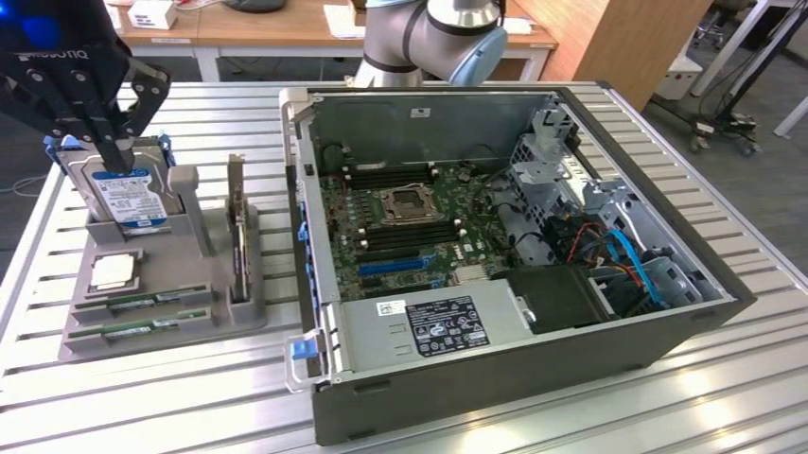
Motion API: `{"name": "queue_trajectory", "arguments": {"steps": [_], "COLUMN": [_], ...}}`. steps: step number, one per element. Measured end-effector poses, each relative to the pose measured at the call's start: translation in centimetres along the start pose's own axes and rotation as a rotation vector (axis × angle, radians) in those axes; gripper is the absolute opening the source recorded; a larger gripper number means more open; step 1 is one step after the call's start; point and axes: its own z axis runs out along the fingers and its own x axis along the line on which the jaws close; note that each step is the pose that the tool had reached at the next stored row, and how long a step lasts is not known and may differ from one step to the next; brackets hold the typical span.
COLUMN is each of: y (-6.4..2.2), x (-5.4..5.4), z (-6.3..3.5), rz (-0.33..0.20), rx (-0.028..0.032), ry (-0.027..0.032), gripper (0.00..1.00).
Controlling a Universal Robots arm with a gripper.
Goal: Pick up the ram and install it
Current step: 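Pick up the ram and move it above insertion slot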
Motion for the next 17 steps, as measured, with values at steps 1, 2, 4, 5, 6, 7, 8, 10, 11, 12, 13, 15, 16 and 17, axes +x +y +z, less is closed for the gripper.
{"name": "queue_trajectory", "arguments": {"steps": [1,2,4,5,6,7,8,10,11,12,13,15,16,17], "y": [0.0,0.0,0.0,0.0,0.0,0.0,0.0,0.0,0.0,0.0,0.0,0.0,0.0,0.0], "x": [0.0,0.0,0.0,0.0,-0.01,0.0,0.0,-0.01,0.0,0.0,0.0,-0.01,0.0,0.0], "z": [0.0,0.01,0.01,0.01,0.01,0.02,0.02,0.02,0.02,0.02,0.03,0.03,0.03,0.04], "rz": [-0.013,-0.028,-0.064,-0.081,-0.1,-0.117,-0.136,-0.173,-0.191,-0.209,-0.227,-0.263,-0.281,-0.3], "rx": [-0.0004,-0.0008,-0.0016,-0.0021,-0.0024,-0.0029,-0.0033,-0.0042,-0.0046,-0.0049,-0.0052,-0.0058,-0.0061,-0.0064], "ry": [0.0006,0.0012,0.0027,0.0036,0.0044,0.0052,0.0061,0.0077,0.0086,0.0094,0.0101,0.0118,0.0127,0.0136], "gripper": [0.1,0.1,0.1,0.1,0.1,0.1,0.1,0.1,0.1,0.1,0.1,0.1,0.1,0.1]}}
